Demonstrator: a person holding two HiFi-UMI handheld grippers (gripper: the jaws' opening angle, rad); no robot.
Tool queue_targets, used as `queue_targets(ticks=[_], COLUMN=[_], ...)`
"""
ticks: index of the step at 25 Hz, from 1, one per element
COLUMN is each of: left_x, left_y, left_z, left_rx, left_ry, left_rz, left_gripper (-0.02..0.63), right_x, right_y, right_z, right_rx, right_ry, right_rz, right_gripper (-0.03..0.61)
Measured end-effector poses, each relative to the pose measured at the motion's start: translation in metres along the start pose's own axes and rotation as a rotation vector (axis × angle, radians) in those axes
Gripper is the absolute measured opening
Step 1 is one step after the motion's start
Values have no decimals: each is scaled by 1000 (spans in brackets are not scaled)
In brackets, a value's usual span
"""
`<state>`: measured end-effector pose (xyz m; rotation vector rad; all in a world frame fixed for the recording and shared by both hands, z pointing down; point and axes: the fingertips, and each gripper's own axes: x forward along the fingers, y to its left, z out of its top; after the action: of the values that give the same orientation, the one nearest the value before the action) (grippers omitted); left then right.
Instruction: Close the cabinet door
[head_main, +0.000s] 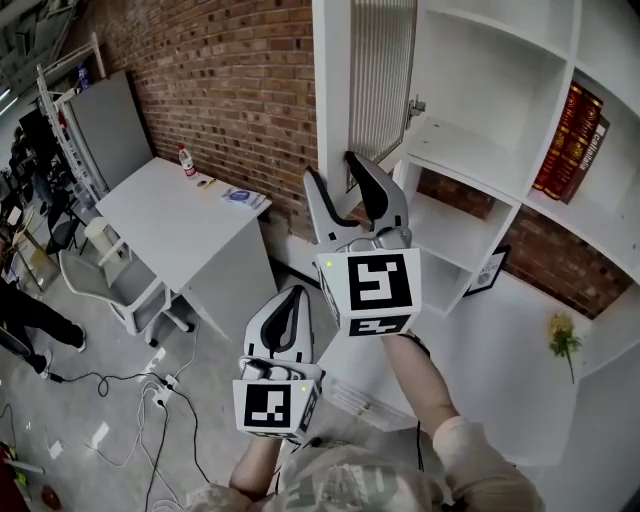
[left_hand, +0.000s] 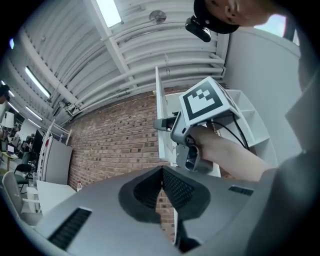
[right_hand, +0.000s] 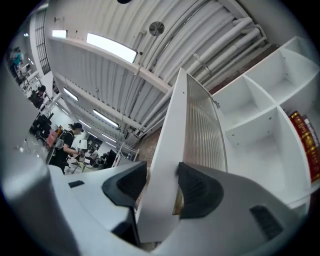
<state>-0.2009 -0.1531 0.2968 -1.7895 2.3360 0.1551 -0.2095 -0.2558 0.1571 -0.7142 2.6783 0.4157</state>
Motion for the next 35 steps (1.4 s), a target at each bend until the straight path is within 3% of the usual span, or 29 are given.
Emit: queue_targets(ticks=[14,27,35], left_x=[25,54,59], left_y=[-18,-85,-106], left_z=[-14,-8,-19], left_rx=[-39,-77,-89], left_ry=[-14,-49,-23], left_rz=[-76,-293,-359], left_gripper=[13,14,14], right_x=[-41,-90,-107], right_y=[-21,-62,-87], right_z=[18,29,31], right_rx=[0,-98,-100], right_ry=[-33,-28,-2], right_rz=[18,-62,-107], right_gripper=[158,108,97])
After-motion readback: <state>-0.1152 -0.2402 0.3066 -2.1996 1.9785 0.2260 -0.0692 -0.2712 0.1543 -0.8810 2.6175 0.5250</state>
